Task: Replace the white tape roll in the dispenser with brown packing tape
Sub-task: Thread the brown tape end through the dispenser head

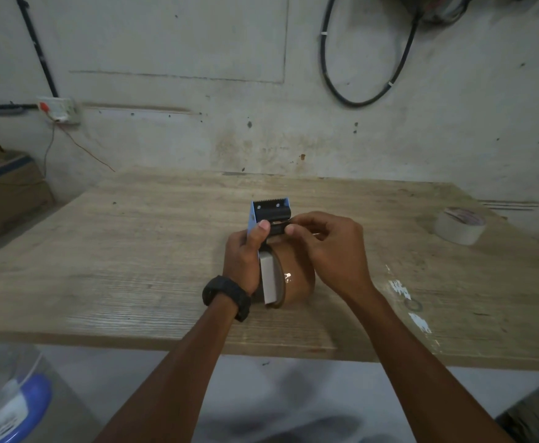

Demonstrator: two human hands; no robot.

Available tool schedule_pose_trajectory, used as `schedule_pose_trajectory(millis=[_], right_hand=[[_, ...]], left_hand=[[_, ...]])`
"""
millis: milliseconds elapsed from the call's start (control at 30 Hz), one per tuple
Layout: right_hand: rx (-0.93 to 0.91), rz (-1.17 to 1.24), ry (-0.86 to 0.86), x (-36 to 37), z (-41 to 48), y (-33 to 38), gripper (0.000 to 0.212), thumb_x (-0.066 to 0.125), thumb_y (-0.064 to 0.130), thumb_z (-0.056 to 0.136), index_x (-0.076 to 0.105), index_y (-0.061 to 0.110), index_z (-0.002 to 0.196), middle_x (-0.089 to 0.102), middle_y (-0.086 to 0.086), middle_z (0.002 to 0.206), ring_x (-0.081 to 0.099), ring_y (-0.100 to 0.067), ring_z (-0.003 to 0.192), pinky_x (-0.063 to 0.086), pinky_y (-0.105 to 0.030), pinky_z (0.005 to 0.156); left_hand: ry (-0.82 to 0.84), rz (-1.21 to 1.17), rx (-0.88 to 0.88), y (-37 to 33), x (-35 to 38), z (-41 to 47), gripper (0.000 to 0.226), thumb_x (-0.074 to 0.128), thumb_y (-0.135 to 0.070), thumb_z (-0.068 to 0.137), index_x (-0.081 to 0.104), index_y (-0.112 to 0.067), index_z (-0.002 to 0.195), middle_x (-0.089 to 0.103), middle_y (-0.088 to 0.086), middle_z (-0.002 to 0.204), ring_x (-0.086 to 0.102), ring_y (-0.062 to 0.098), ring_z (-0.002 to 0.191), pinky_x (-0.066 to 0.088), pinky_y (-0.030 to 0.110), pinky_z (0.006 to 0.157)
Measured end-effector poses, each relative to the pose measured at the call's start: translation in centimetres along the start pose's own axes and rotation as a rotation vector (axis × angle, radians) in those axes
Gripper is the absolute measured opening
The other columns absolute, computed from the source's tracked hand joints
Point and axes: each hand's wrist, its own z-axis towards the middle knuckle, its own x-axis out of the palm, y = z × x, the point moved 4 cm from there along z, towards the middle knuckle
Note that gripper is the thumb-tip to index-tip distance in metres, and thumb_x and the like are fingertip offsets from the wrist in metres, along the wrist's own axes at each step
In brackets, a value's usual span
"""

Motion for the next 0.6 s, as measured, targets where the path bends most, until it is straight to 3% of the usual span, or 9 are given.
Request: schedule_pose_trajectory(millis=[133,233,333,400,500,600], right_hand=[[0.073,0.138,0.115,-0.7,1.0,0.0,0.008,0.072,0.008,0.087,0.079,0.012,0.088,0.077,0.0,0.08,0.073,-0.012,0.076,0.062,-0.034,0.07],[0.121,0.192,0.198,-1.4,1.6,-0.2,0.009,0.069,0.005,0.089,0.078,0.007,0.09,0.076,-0.009,0.081,0.074,-0.022,0.077,0.063,-0.041,0.066],[0.156,0.25,0.171,-1.5,1.1,-0.3,0.01,0.068,0.01,0.091,0.078,0.009,0.09,0.077,-0.007,0.081,0.074,-0.021,0.077,0.062,-0.037,0.065],[0.18,0.245,0.078,-1.0,0.5,-0.4,0.012,0.068,0.014,0.091,0.079,0.015,0.085,0.076,-0.001,0.077,0.072,-0.014,0.075,0.061,-0.034,0.065],[0.143,0.087,-0.081,-0.3,-0.2,-0.3,0.018,0.067,0.02,0.092,0.074,0.03,0.078,0.073,0.012,0.073,0.069,-0.001,0.074,0.056,-0.021,0.069],[0.073,0.012,-0.145,0.4,-0.8,0.2,0.017,0.063,0.019,0.094,0.071,0.027,0.082,0.07,0.016,0.075,0.065,0.003,0.077,0.046,-0.006,0.067]], left_hand=[[0.02,0.024,0.051,0.1,0.0,0.1,0.068,0.054,-0.061,0.078,0.071,0.002,0.097,0.07,0.033,0.09,0.068,0.04,0.074,0.054,0.052,0.071],[0.064,0.022,0.071,0.1,0.3,0.1,0.073,0.06,-0.074,0.073,0.073,-0.005,0.094,0.069,0.035,0.092,0.068,0.04,0.077,0.054,0.059,0.073],[0.107,0.014,0.048,0.1,0.5,0.1,0.074,0.061,-0.081,0.067,0.073,-0.014,0.095,0.071,0.03,0.093,0.069,0.037,0.08,0.055,0.054,0.076],[0.119,0.031,0.031,-0.1,0.6,0.0,0.07,0.06,-0.075,0.071,0.071,-0.012,0.098,0.072,0.025,0.093,0.069,0.035,0.08,0.055,0.05,0.077],[0.127,0.043,0.005,-0.2,0.8,-0.2,0.06,0.053,-0.061,0.076,0.071,-0.01,0.103,0.072,0.028,0.1,0.069,0.042,0.087,0.054,0.059,0.085],[0.122,0.007,-0.019,-0.1,0.6,-0.2,0.052,0.054,-0.059,0.077,0.075,-0.016,0.098,0.07,0.033,0.102,0.066,0.053,0.094,0.05,0.068,0.089]])
